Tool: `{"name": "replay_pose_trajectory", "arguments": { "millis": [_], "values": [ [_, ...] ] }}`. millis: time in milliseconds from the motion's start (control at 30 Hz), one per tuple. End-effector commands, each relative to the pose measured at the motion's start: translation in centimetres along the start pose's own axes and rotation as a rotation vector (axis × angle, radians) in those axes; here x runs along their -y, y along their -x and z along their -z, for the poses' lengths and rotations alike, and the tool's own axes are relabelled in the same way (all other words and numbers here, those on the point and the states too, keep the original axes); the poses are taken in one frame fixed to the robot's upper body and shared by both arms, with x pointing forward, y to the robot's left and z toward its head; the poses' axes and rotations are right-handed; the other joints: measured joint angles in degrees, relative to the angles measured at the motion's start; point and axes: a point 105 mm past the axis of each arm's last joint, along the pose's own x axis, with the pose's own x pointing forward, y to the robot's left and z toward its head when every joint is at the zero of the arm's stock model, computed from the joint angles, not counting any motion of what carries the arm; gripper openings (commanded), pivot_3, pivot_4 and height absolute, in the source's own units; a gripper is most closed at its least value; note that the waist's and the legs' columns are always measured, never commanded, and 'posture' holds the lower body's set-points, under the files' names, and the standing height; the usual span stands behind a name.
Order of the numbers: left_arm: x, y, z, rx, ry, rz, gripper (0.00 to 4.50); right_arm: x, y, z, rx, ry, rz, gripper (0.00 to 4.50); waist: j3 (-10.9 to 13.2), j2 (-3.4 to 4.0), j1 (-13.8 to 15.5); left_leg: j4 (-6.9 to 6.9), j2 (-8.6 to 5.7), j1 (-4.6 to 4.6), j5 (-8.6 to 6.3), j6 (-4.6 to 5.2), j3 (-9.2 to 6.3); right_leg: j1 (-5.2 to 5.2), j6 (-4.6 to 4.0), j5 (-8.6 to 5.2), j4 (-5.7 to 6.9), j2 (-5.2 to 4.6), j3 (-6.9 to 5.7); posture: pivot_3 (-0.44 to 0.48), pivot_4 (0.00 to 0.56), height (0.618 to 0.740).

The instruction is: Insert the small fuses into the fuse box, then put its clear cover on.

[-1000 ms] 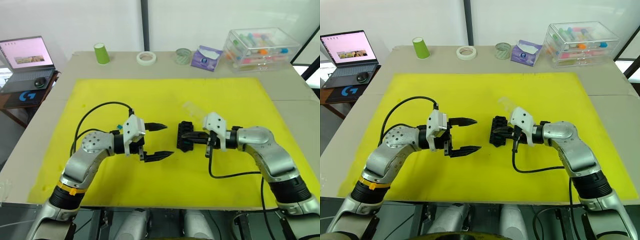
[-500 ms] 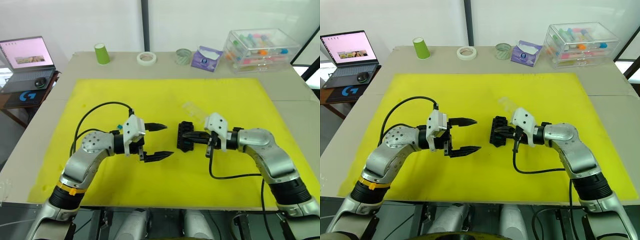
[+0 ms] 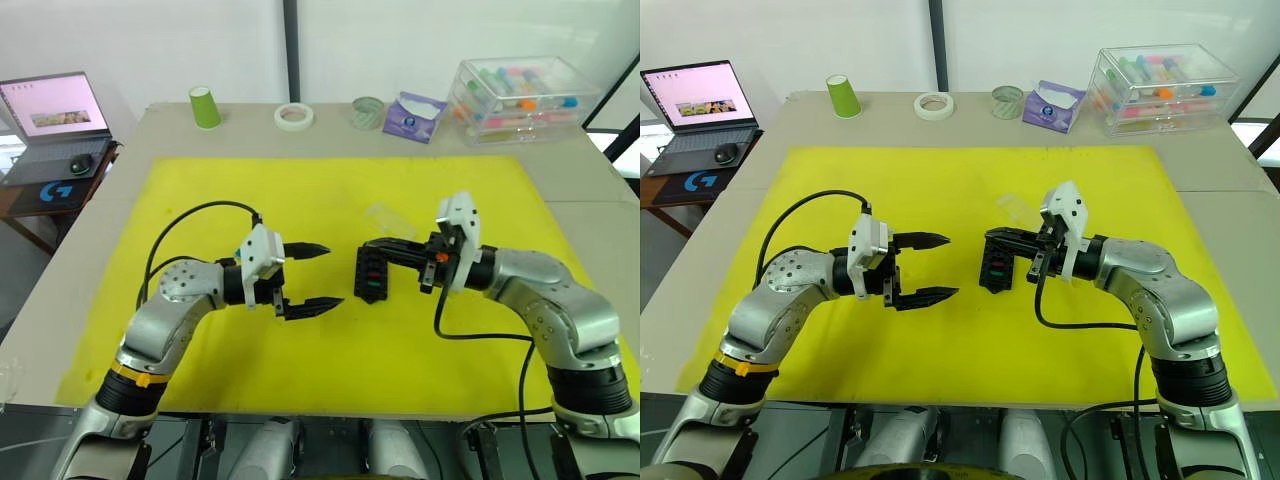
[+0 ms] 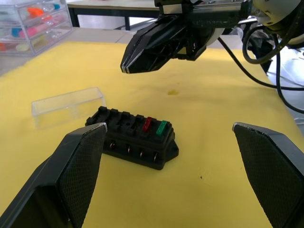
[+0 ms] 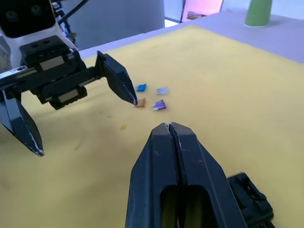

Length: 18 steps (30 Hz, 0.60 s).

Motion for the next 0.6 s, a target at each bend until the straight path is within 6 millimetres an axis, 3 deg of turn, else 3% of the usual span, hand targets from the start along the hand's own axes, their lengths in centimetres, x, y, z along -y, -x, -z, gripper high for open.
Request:
{"name": "replay_pose_trajectory", "arguments": {
  "millis": [33,233,367,467,600],
  "values": [
    [-0.5,0.5,-1.2,0.027,-0.049,0.0,4.5,0.2,0.6,-1.5,0.019,0.067,0.015,0.01,0.0,0.0,-0.03,0.0,0.0,0.0,0.0,0.0,0.0,0.0,0.0,0.0,0.0,0.0,0.0,0.0,0.15,0.74],
    [-0.7,1.0,-1.4,0.021,-0.06,-0.002,4.5,0.3,1.2,-1.5,-0.027,0.14,0.028,0.01,0.0,0.0,-0.08,-0.01,0.0,0.0,0.0,0.0,0.0,-0.01,0.0,0.0,0.0,0.0,0.0,0.0,0.15,0.74],
    [-1.5,3.2,-1.6,-0.015,-0.061,-0.047,4.5,0.7,2.4,-2.0,-0.081,0.252,0.055,0.01,0.01,0.02,-0.15,-0.03,0.0,-0.01,0.0,0.0,0.0,-0.05,0.0,0.0,0.0,0.0,0.0,0.0,0.15,0.74],
    [-3.4,7.3,-1.2,-0.107,-0.068,-0.17,4.5,2.1,4.5,-2.7,-0.107,0.317,0.146,0.58,0.01,0.03,-0.2,-0.06,0.01,-0.01,0.0,0.0,0.0,-0.07,0.0,0.0,0.0,0.0,0.01,0.0,0.15,0.74],
    [-5.3,11.9,-0.8,-0.206,-0.084,-0.315,4.5,3.5,6.9,-2.5,-0.135,0.347,0.251,1.91,0.02,0.03,-0.15,-0.1,0.01,-0.01,0.0,0.0,0.01,-0.1,0.0,0.0,0.0,0.02,0.02,0.0,0.15,0.74]
  ]
}}
